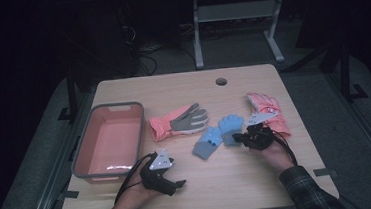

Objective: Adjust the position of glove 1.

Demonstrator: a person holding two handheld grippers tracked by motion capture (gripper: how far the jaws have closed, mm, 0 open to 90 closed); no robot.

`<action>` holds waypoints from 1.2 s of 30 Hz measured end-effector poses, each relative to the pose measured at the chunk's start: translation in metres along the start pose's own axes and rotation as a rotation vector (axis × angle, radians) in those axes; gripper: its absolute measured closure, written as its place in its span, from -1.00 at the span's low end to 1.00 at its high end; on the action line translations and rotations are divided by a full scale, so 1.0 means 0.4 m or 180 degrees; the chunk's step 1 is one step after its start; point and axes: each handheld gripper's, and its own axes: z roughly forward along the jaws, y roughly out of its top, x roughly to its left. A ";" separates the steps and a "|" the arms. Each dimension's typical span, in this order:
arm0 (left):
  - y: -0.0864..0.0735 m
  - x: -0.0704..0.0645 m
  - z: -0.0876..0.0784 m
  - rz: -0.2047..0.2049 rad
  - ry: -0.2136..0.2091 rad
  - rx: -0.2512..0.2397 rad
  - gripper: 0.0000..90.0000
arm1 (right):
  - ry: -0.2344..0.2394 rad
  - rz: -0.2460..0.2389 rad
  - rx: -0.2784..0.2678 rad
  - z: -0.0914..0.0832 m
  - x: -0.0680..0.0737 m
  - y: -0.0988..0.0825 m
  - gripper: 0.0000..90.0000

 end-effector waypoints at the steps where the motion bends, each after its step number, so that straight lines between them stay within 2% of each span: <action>1: 0.000 0.000 0.000 0.0000 0.0000 -0.0001 -0.72 | -0.0012 -0.0015 0.0012 0.004 -0.003 0.002 1.00; 6: 0.000 0.000 0.000 0.0001 0.0001 0.0000 -0.73 | -0.0058 0.0002 0.0026 0.021 -0.014 0.012 1.00; 8: 0.000 0.000 0.000 0.0004 0.0000 -0.0001 -0.73 | -0.0056 -0.0022 0.0115 0.031 -0.019 0.006 1.00; 10: 0.000 0.000 0.000 0.0003 0.0000 0.0000 -0.72 | -0.0057 -0.0040 0.0125 0.032 -0.020 0.003 1.00; 22: 0.000 -0.001 0.000 0.0001 0.0001 -0.0001 -0.73 | 0.0003 -0.0063 0.0159 0.008 -0.005 -0.018 1.00; 36: -0.001 -0.001 0.000 -0.0002 0.0000 -0.0004 -0.73 | 0.0091 -0.0142 0.0246 -0.031 0.040 -0.050 1.00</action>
